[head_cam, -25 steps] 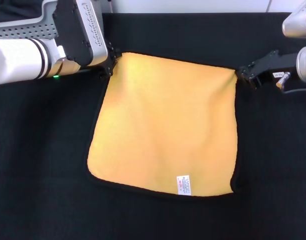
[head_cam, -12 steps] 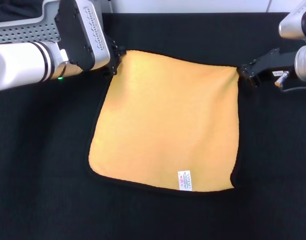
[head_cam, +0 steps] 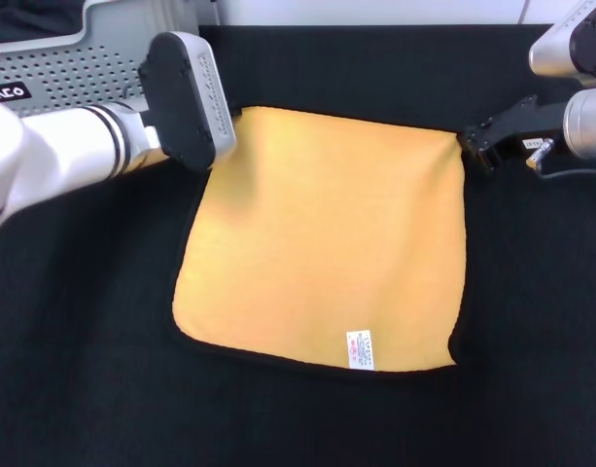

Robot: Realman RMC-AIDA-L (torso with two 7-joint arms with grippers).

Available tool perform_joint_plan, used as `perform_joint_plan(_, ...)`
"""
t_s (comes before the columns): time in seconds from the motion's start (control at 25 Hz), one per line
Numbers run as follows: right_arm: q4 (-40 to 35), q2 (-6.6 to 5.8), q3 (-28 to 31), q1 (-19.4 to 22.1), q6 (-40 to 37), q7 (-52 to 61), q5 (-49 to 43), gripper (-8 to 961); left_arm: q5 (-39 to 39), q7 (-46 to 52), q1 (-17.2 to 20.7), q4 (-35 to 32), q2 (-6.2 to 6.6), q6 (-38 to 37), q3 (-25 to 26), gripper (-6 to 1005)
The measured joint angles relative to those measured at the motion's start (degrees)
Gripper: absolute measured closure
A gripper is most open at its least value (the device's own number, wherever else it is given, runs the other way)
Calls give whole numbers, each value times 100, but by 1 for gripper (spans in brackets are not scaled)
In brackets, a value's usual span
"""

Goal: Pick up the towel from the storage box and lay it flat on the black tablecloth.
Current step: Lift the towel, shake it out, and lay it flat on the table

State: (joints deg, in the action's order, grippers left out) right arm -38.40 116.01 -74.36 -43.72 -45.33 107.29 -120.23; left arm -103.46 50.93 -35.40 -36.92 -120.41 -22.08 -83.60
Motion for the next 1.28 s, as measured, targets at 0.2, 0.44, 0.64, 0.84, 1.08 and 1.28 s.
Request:
perform_joint_plan(0.2, 0, 0, 0, 13, 10, 0, 17, 857, 174, -6, 25, 15, 0, 437, -380, 986)
perform_joint_plan(0.44, 0, 0, 0, 37, 26, 0, 24, 856, 188, -11, 27, 18, -1, 458, -394, 986)
perform_joint_plan(0.64, 52, 0, 0, 36, 57, 1, 27, 855, 188, -13, 38, 18, -6, 463, -439, 986)
perform_joint_plan(0.84, 71, 6, 0, 30, 96, 2, 37, 854, 187, -31, 70, 4, -8, 473, -534, 985)
perform_joint_plan(1.08, 71, 9, -1, 13, 106, 2, 36, 853, 186, -31, 78, -16, -9, 520, -557, 981)
perform_joint_plan(1.28, 50, 10, -15, 13, 144, 1, 33, 852, 186, -31, 77, -32, -9, 627, -681, 951)
